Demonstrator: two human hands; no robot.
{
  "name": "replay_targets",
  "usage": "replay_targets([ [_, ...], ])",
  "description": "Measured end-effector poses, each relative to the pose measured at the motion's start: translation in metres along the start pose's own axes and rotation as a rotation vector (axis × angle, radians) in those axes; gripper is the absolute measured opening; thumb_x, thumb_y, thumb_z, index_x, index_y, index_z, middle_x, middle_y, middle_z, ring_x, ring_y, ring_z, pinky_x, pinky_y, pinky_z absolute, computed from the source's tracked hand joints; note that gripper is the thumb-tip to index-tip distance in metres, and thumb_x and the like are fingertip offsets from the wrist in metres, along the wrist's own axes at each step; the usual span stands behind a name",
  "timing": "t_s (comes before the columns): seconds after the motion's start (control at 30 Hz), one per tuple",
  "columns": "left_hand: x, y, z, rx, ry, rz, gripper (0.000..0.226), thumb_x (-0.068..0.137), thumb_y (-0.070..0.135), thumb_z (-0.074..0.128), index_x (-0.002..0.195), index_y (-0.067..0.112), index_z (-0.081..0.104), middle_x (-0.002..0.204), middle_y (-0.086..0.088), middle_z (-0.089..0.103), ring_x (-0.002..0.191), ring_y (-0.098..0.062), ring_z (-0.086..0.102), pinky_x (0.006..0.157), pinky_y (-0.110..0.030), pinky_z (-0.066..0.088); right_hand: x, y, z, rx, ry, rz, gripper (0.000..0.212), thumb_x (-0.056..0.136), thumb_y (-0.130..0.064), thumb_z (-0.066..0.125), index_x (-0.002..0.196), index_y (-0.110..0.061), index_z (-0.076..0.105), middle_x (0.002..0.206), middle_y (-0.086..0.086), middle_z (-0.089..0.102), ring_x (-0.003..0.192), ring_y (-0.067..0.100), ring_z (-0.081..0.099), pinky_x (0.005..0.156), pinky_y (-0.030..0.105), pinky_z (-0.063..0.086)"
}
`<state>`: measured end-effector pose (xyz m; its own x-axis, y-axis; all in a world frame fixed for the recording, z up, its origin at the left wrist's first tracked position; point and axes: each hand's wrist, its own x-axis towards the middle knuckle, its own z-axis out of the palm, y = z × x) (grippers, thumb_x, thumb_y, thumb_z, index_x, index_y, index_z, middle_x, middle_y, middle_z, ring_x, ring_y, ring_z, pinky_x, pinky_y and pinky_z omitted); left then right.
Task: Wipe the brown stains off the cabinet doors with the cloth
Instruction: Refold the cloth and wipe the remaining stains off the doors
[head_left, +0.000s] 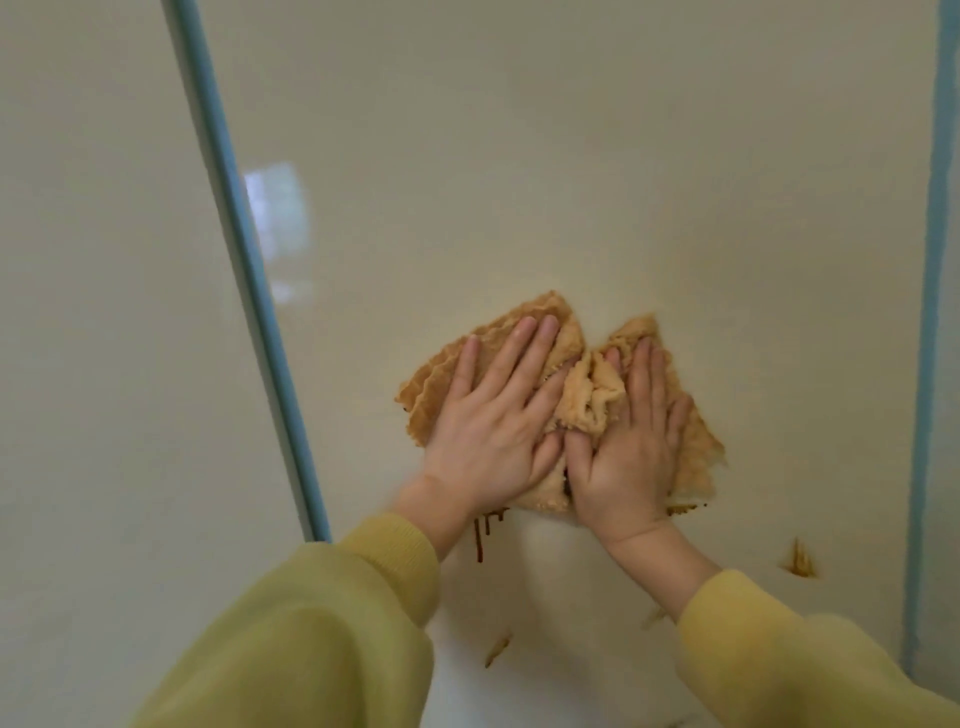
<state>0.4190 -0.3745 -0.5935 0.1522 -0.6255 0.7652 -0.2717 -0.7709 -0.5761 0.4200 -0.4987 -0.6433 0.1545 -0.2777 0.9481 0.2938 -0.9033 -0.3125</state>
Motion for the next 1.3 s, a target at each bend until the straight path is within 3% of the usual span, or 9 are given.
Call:
replay_targets([
  [0.27, -0.07, -0.031, -0.002, 0.011, 0.021, -0.29, 0.064, 0.086, 0.039, 0.032, 0.142, 0.011, 0.021, 0.148, -0.007, 0.012, 0.139, -0.024, 0.01, 0.112, -0.046, -0.001, -0.01, -0.064, 0.017, 0.019, -0.101, -0.268, 0.065, 0.081, -0.044, 0.038, 0.136, -0.012, 0.028, 0.142, 0.018, 0.038, 0.133, 0.024, 0.02, 0.11, 0.036, -0.004],
  [0.43, -0.1, -0.024, 0.007, 0.013, 0.024, -0.433, 0.065, 0.084, 0.039, 0.034, 0.14, 0.007, 0.028, 0.148, -0.008, 0.012, 0.141, -0.013, -0.014, 0.112, -0.045, -0.003, -0.026, -0.073, 0.022, -0.012, -0.173, -0.443, 0.065, 0.08, -0.04, 0.038, 0.136, -0.01, 0.027, 0.143, 0.015, 0.04, 0.133, 0.023, 0.021, 0.11, 0.039, -0.001],
  [0.53, -0.117, -0.015, 0.013, -0.005, 0.032, -0.49, 0.069, 0.083, 0.039, 0.033, 0.143, 0.01, 0.015, 0.151, -0.009, 0.012, 0.141, -0.013, -0.015, 0.112, -0.046, -0.003, -0.04, -0.073, 0.024, -0.019, -0.208, -0.514, 0.065, 0.08, -0.04, 0.038, 0.136, -0.009, 0.026, 0.143, 0.012, 0.04, 0.133, 0.021, 0.022, 0.111, 0.04, 0.001],
  [0.67, -0.135, 0.002, 0.02, -0.024, 0.051, -0.535, 0.07, 0.082, 0.038, 0.033, 0.142, 0.008, 0.014, 0.147, -0.015, 0.013, 0.141, -0.015, -0.016, 0.112, -0.046, -0.003, -0.056, -0.063, 0.023, -0.009, -0.224, -0.617, 0.064, 0.081, -0.04, 0.039, 0.136, -0.01, 0.028, 0.143, 0.007, 0.037, 0.133, 0.02, 0.025, 0.112, 0.04, 0.005],
  [0.8, -0.134, 0.019, 0.025, -0.065, 0.099, -0.578, 0.074, 0.081, 0.038, 0.032, 0.146, 0.023, 0.0, 0.145, -0.017, 0.013, 0.141, -0.015, -0.016, 0.112, -0.044, -0.007, -0.06, -0.049, 0.02, 0.026, -0.21, -0.643, 0.06, 0.083, -0.04, 0.039, 0.134, -0.011, 0.031, 0.14, 0.009, 0.045, 0.132, 0.02, 0.029, 0.111, 0.04, 0.01],
  [0.9, -0.13, 0.039, 0.029, -0.085, 0.104, -0.575, 0.077, 0.079, 0.038, 0.033, 0.145, 0.026, -0.005, 0.146, -0.018, 0.012, 0.141, -0.016, -0.015, 0.112, -0.045, -0.007, -0.065, -0.028, 0.016, 0.05, -0.208, -0.66, 0.056, 0.086, -0.039, 0.038, 0.134, -0.01, 0.033, 0.142, 0.005, 0.034, 0.132, 0.019, 0.03, 0.112, 0.04, 0.01],
  [1.07, -0.118, 0.084, 0.043, -0.081, 0.1, -0.544, 0.075, 0.078, 0.037, 0.034, 0.146, 0.02, 0.006, 0.153, -0.003, -0.018, 0.142, -0.02, -0.013, 0.111, -0.047, -0.009, -0.073, 0.02, 0.006, 0.036, -0.185, -0.636, 0.05, 0.097, -0.04, 0.017, 0.134, -0.011, 0.036, 0.14, 0.005, 0.031, 0.139, 0.016, 0.024, 0.113, 0.038, 0.013],
  [1.17, -0.107, 0.111, 0.05, -0.07, 0.101, -0.567, 0.065, 0.081, 0.036, 0.031, 0.142, 0.013, 0.024, 0.154, -0.002, -0.017, 0.142, -0.02, -0.01, 0.112, -0.046, -0.008, -0.075, 0.047, -0.002, 0.04, -0.165, -0.612, 0.05, 0.098, -0.041, 0.016, 0.133, -0.011, 0.037, 0.139, 0.005, 0.033, 0.141, 0.012, 0.017, 0.114, 0.037, 0.013],
  [1.3, -0.088, 0.149, 0.057, -0.09, 0.099, -0.561, 0.06, 0.087, 0.035, 0.024, 0.144, 0.016, 0.021, 0.154, -0.004, -0.015, 0.142, -0.02, -0.008, 0.112, -0.046, -0.008, -0.075, 0.087, -0.015, 0.032, -0.155, -0.577, 0.05, 0.098, -0.04, 0.016, 0.131, -0.011, 0.039, 0.142, 0.004, 0.034, 0.142, 0.009, 0.013, 0.114, 0.036, 0.012],
])
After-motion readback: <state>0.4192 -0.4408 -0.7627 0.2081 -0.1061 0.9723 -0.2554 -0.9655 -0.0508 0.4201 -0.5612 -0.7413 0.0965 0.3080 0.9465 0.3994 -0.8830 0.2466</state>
